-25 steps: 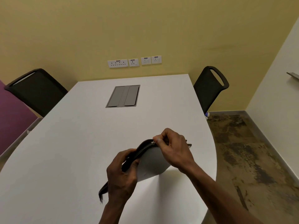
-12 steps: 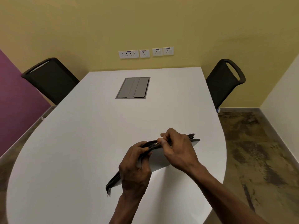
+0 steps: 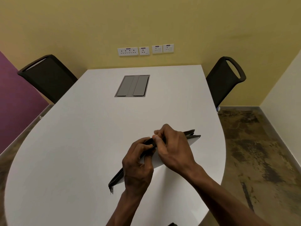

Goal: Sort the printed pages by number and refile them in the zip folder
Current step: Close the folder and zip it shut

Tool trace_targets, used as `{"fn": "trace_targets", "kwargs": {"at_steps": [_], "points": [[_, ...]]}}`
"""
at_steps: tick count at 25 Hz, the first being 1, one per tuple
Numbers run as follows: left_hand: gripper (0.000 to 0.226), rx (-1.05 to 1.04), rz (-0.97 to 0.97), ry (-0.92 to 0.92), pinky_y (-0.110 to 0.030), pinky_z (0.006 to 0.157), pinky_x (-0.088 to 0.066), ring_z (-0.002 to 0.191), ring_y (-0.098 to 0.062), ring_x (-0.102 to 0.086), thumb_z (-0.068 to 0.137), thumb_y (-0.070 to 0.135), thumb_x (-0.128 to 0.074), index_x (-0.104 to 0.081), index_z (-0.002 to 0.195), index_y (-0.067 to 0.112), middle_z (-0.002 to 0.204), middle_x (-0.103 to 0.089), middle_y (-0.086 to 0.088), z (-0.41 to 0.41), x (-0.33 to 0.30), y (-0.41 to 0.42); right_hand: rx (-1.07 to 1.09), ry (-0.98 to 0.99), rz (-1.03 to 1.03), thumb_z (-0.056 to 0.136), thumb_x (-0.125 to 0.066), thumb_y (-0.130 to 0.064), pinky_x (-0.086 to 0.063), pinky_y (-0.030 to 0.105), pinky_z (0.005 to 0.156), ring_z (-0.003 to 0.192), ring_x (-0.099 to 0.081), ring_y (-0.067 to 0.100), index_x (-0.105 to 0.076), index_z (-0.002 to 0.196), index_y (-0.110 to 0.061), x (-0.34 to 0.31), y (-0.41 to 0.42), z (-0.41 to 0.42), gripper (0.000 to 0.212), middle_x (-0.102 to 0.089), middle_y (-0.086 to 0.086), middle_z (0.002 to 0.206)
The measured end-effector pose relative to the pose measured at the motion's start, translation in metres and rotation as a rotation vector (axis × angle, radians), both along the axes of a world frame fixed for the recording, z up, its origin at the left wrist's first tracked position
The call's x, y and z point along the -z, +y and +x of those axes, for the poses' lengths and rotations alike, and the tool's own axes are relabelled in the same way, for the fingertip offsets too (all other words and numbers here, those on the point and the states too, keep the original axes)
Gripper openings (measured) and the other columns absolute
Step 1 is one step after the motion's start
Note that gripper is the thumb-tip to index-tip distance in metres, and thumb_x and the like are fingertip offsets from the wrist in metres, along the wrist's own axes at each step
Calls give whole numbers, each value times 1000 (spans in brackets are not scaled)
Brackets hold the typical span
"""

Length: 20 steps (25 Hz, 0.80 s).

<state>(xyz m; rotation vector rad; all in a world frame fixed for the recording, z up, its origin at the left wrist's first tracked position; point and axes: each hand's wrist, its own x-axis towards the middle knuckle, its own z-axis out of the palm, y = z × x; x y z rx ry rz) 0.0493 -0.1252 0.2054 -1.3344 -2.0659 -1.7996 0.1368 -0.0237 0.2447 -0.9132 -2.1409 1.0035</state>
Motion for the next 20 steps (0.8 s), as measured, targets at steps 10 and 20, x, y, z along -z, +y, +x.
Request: {"fn": "trace_targets", "kwargs": {"at_steps": [10,20], "points": [[23,-75,-27,-49,-24,89,-51,113,-15,-62,76,-6,-80,-77,91,12,114,-65,0,-5,0,-4,-12,-30,171,93,-63,-37,-50,37,65,68,-57,14,-60,76,-17,5,8,-1,27,-60,-3,72],[27,-91,9,-162,-21,84,-52,98,-18,-67,74,-5,-82,-80,93,14,100,-64,0,-13,-10,-3,18,-103,418,94,-59,-38,-40,32,55,59,-50,18,-54,74,-17,-1,0,-16,29,-56,-2,67]]}}
